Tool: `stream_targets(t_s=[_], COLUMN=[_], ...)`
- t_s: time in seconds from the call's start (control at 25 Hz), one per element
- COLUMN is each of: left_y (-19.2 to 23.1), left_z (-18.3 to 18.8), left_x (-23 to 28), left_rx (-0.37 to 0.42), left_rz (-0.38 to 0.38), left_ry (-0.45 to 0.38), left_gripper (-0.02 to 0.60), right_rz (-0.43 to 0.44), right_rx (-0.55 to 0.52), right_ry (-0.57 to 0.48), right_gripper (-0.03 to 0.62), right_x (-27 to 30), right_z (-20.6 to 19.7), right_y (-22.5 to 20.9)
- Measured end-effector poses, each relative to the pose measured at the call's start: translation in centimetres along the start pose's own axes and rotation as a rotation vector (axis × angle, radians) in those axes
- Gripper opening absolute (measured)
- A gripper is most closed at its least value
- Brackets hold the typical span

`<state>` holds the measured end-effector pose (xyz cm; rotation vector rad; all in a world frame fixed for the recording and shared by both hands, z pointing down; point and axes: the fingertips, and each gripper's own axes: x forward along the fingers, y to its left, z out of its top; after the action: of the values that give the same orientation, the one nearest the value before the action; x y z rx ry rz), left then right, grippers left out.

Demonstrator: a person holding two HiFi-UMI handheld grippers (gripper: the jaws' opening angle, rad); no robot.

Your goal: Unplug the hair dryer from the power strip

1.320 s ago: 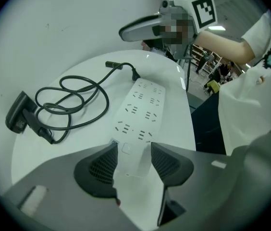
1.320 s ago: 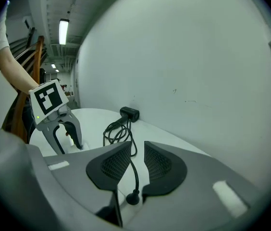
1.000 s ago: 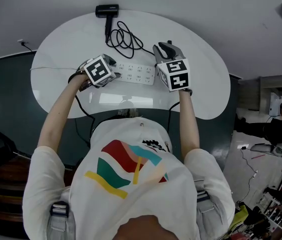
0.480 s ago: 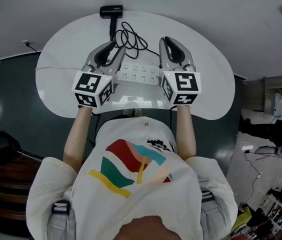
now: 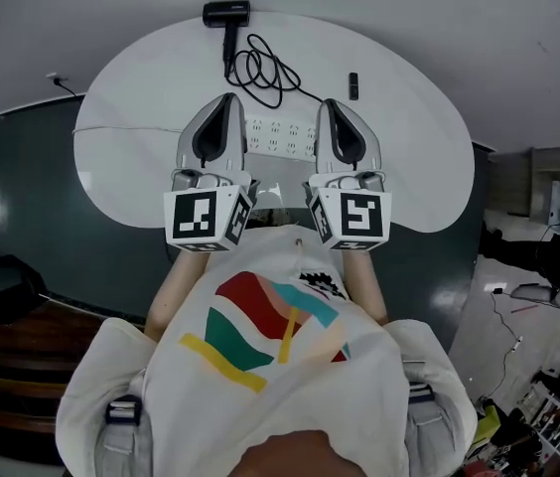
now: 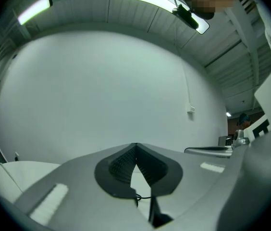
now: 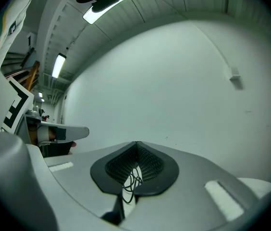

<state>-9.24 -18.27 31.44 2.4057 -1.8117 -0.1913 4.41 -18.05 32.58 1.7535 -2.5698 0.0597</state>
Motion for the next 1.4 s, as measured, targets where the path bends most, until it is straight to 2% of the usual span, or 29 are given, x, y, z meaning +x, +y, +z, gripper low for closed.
stream_targets(t_s=[0.56,1.04,1.4], left_y=[0.3,0.4,-0.3], left_z=[-1.4,-1.3,-0.9], left_x=[-0.5,-0.5,-0.4], left_rx=[0.000,-0.011,0.000], left_rz=[0.018,0.023,0.010], left_ry=[0.029,0.030,0.026], left_gripper=[-0.002,-0.002,-0.002], right_rz=[0.041,0.038,0.003], right_rx=[-0.003,-0.017,-0.004], right_ry=[0.039,0.053,0.057], right_gripper=[0.012,0.012,0.012], right_x=[-0.6,-0.4,-0.6], right_z=[-1.3,-1.8,-1.9], right_y=[1.0,0.2,-1.7])
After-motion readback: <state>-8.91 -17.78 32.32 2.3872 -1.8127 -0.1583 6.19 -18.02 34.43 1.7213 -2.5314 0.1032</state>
